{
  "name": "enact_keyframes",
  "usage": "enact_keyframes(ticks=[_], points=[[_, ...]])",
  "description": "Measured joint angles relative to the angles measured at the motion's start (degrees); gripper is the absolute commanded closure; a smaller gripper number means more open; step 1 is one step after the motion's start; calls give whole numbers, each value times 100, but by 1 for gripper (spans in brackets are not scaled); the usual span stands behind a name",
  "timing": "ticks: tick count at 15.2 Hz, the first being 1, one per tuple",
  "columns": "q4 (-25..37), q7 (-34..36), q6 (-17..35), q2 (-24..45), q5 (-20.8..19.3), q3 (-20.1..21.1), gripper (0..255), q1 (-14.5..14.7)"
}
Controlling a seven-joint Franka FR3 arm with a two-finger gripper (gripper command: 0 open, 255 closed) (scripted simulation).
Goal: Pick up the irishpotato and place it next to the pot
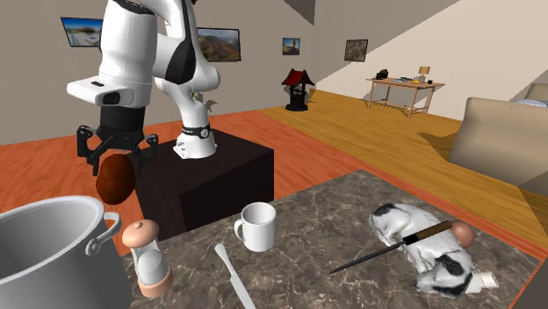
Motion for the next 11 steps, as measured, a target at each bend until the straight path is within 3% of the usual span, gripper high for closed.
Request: enact_keyframes(ticks=[11], points=[[-240, 236, 849, 635, -78, -42, 255, -59]])
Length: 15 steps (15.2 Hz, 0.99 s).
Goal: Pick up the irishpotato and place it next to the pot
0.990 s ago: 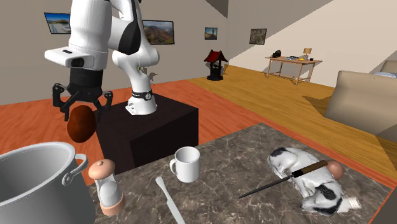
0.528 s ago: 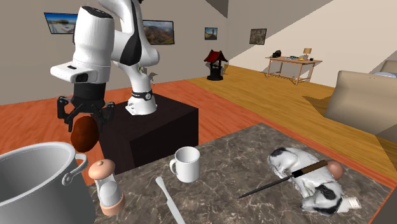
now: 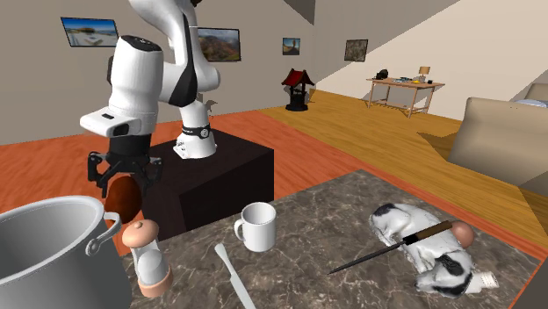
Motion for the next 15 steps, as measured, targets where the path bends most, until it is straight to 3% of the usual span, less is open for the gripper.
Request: enact_keyframes(ticks=[15], points=[[-23, 321, 1095, 1105, -53, -2, 255, -86]])
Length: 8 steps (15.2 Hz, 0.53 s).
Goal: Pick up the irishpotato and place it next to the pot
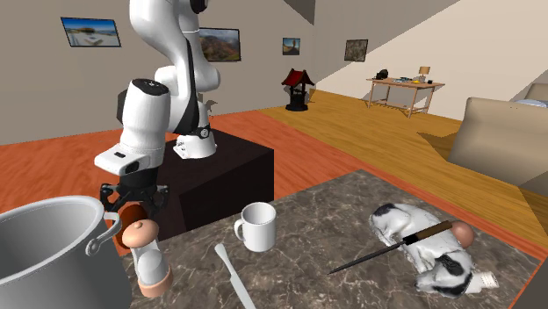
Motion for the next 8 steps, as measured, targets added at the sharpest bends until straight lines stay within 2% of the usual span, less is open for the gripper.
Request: enact_keyframes(ticks=[8], points=[[113, 188, 520, 653, -14, 20, 255, -34]])
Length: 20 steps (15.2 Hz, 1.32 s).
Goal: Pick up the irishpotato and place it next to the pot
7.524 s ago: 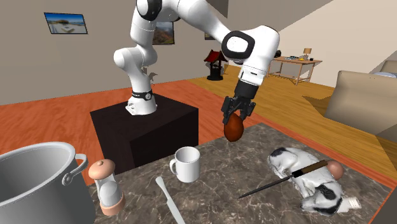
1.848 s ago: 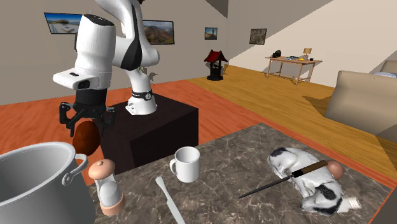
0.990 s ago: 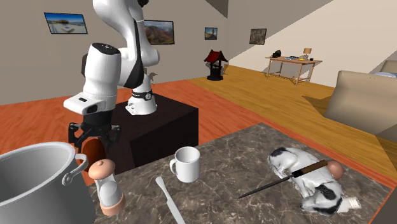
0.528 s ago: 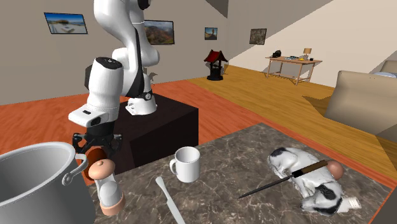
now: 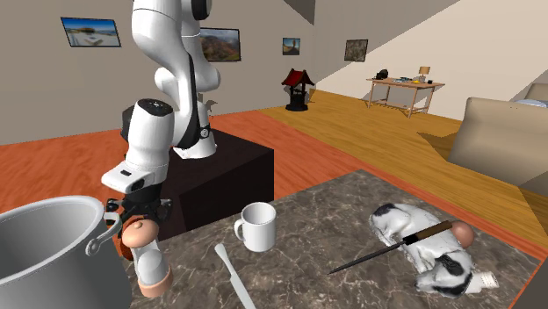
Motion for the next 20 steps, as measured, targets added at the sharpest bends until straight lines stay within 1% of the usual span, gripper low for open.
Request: enact_keyframes(ticks=[7, 14, 15, 20], points=[[165, 156, 416, 532, -5, 11, 255, -17], [197, 191, 482, 628, -3, 7, 255, -11], [202, 185, 482, 633, -1, 11, 0, -16], [183, 171, 457, 651, 3, 20, 0, -28]])
